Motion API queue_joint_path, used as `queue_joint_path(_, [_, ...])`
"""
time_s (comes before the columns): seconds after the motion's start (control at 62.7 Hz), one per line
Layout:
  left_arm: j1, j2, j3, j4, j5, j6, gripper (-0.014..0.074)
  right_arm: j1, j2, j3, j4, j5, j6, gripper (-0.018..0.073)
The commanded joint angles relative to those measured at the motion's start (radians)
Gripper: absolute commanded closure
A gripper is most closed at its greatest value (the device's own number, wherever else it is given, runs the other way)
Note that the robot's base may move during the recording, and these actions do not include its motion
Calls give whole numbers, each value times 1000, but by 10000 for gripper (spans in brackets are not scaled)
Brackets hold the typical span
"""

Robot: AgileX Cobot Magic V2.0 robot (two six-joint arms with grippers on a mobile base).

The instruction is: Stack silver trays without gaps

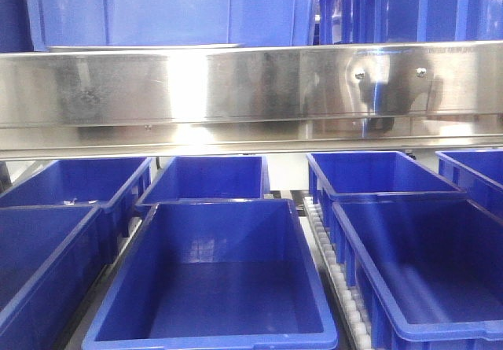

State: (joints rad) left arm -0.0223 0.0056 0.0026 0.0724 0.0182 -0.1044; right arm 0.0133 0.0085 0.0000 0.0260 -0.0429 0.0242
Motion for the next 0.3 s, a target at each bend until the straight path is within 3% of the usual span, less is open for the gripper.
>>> queue_joint_path(0.0, [-6,-6,-3,-5,-18,-3,602,-6,-8,0,4,-18,-9,631])
queue_joint_path(0.287, [-6,-6,-3,-5,-18,-3,602,-6,-8,0,4,-18,-9,631])
